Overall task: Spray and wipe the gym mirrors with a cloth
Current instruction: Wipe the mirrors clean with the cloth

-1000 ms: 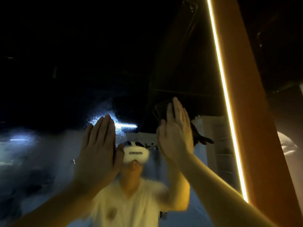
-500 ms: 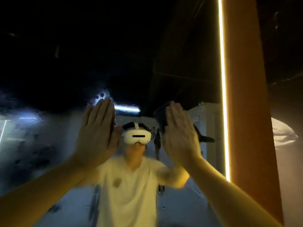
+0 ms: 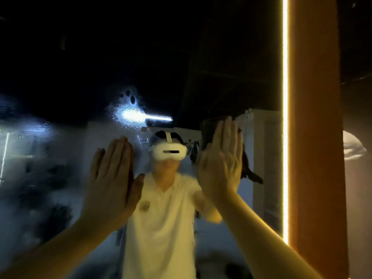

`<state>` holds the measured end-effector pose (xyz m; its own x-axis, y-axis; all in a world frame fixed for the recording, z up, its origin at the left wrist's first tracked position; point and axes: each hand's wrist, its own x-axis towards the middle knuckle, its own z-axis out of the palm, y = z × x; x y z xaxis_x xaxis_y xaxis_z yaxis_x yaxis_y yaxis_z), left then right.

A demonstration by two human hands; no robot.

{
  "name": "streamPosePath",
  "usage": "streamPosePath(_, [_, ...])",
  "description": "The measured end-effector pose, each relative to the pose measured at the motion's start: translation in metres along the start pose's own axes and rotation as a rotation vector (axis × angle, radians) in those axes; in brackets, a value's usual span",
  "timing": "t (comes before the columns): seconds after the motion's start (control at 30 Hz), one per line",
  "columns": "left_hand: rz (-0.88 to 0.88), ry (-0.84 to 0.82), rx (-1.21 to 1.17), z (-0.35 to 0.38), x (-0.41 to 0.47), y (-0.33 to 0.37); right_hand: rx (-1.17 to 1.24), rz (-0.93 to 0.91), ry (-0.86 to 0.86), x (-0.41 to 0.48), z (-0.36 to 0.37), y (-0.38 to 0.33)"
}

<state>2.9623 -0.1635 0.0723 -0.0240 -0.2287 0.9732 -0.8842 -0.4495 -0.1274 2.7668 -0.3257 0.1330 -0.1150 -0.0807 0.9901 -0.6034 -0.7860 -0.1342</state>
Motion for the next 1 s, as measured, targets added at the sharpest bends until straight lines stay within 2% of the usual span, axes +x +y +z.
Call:
streamPosePath(0.13, [0.066,0.065,0.0,0.003,-0.01,0.004,-0.004,-0.274,-0.132,-0.023,0.014,-0.073])
streamPosePath(0.23, [0.054,0.022,0.003,-0.002,-0.008,0.003,-0.034,-0.436,-0.183,-0.047,0.021,-0.096])
streamPosePath(0.33, [0.042,0.026,-0.026,-0.003,-0.009,0.005,0.005,-0.61,-0.226,-0.062,0.012,-0.085])
streamPosePath(0.43, [0.024,0.025,0.003,-0.003,-0.008,0.005,-0.078,-0.712,-0.263,-0.062,-0.005,-0.031])
streamPosePath(0.5, [0.006,0.017,0.02,-0.002,-0.009,0.007,-0.094,-0.609,-0.217,-0.059,-0.015,0.013])
streamPosePath(0.6, [-0.013,0.04,0.017,0.0,-0.018,0.022,0.025,-0.312,-0.098,-0.052,-0.029,0.074])
streamPosePath(0.73, [0.012,0.037,-0.005,0.004,-0.039,0.047,-0.109,0.004,-0.153,-0.056,-0.046,0.136])
streamPosePath(0.87, [-0.006,0.002,0.031,0.005,-0.062,0.044,-0.057,0.189,-0.056,-0.071,-0.04,0.112])
streamPosePath(1.0, [-0.025,-0.034,0.019,0.01,-0.105,0.038,0.06,0.269,0.054,-0.09,-0.022,0.067])
